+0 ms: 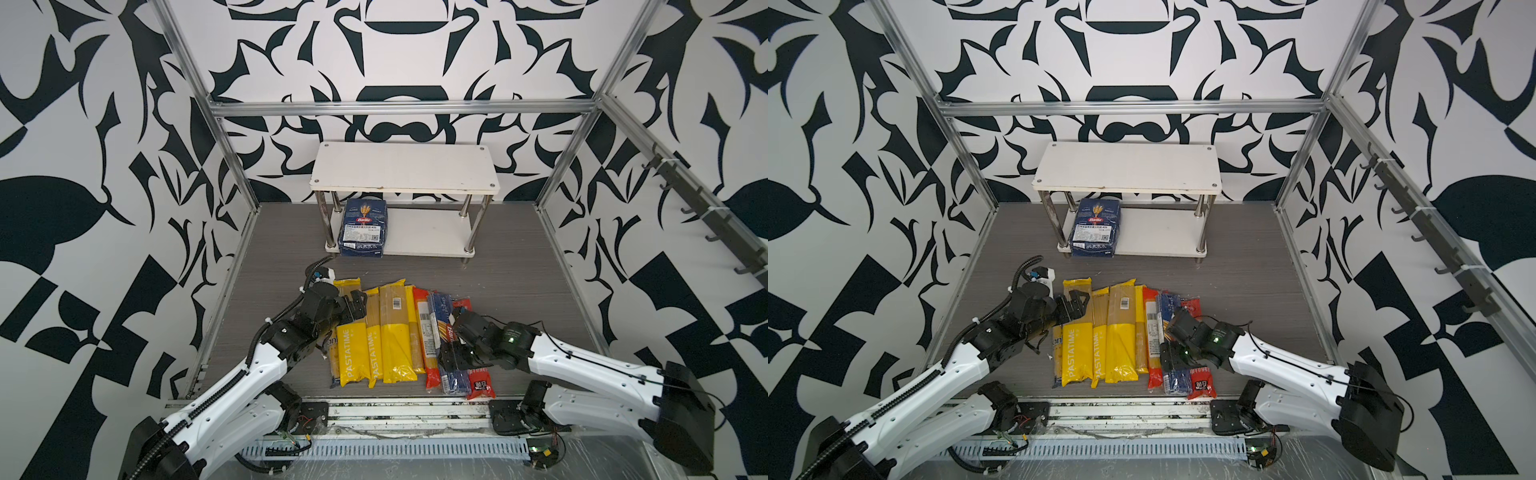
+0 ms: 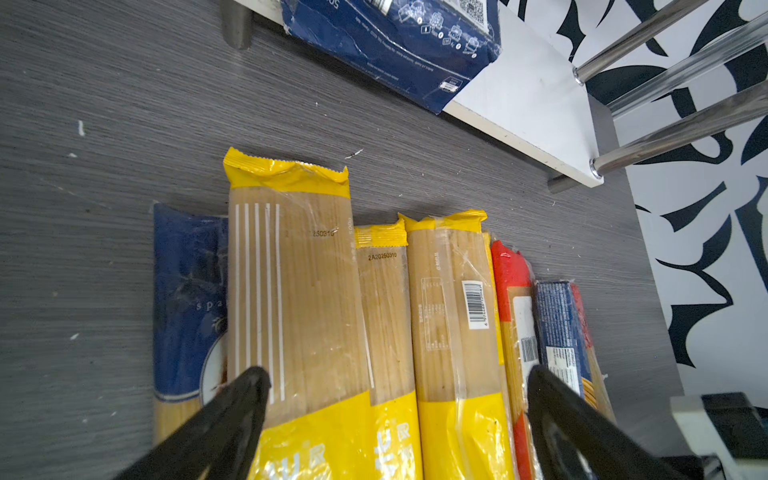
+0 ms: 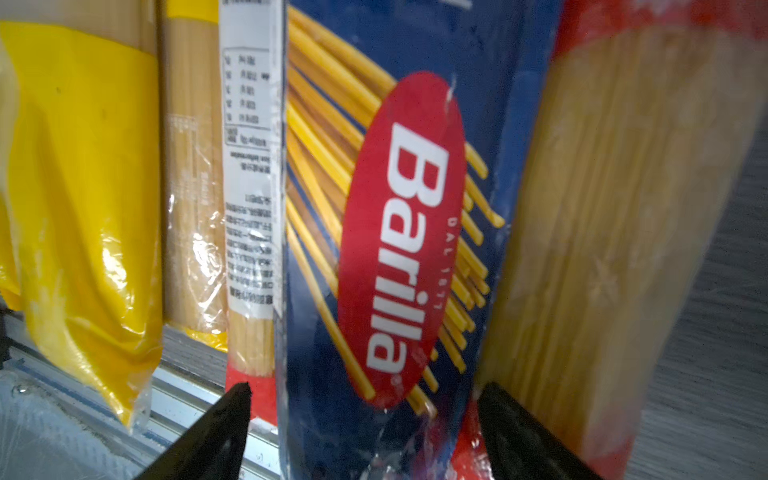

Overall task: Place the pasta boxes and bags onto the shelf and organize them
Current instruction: 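Move the right gripper back to the blue Barilla spaghetti pack, then grasp the blue Barilla spaghetti pack with the right gripper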

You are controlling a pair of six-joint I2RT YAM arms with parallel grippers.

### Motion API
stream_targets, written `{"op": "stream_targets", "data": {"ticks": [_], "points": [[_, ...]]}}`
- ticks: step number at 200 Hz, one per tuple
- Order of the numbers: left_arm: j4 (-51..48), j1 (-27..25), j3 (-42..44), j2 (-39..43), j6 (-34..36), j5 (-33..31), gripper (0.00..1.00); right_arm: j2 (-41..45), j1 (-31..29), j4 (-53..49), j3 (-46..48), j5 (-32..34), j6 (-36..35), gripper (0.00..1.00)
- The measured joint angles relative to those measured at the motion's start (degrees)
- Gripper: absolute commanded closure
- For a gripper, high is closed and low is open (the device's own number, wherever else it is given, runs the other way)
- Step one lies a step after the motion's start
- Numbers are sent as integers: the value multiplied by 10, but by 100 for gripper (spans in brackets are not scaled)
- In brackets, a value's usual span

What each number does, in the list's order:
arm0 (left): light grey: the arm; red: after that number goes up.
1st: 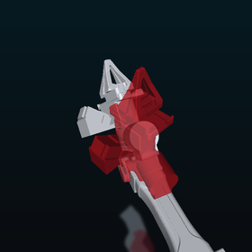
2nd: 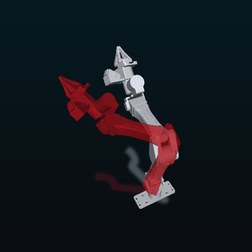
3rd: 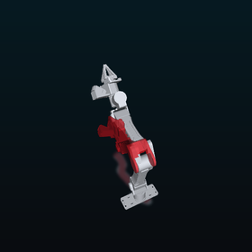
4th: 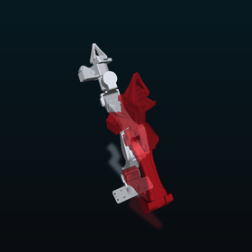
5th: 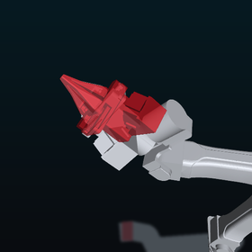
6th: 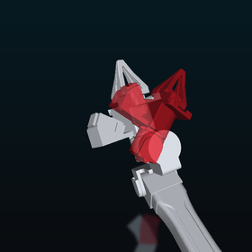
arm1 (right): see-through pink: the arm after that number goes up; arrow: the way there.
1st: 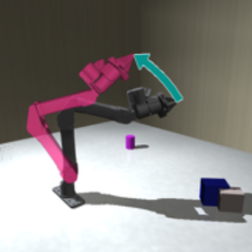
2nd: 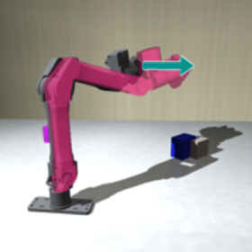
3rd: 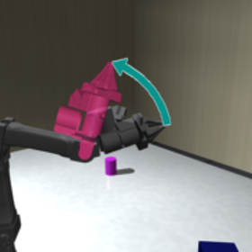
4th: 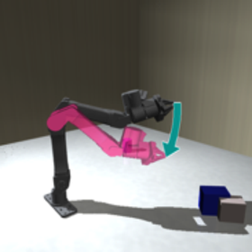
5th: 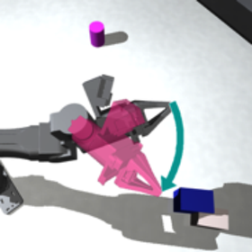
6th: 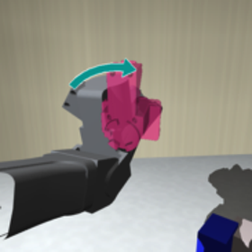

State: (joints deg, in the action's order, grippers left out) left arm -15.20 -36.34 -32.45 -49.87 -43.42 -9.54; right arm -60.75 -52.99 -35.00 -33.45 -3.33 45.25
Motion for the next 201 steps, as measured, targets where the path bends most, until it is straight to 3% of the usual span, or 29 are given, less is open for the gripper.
{"op": "stream_targets", "data": {"ticks": [63,101,165,201], "points": [[-1,0,0,12,0,0,1,-62,-1,63,11,-3,12,13],[-5,0,0,19,0,-1,1,-94,0,79,7,-9,12,45],[-11,0,0,30,5,-13,1,-74,0,35,-18,-4,6,62],[-18,0,0,30,9,-19,1,-70,5,0,-44,-1,-6,66]]}}
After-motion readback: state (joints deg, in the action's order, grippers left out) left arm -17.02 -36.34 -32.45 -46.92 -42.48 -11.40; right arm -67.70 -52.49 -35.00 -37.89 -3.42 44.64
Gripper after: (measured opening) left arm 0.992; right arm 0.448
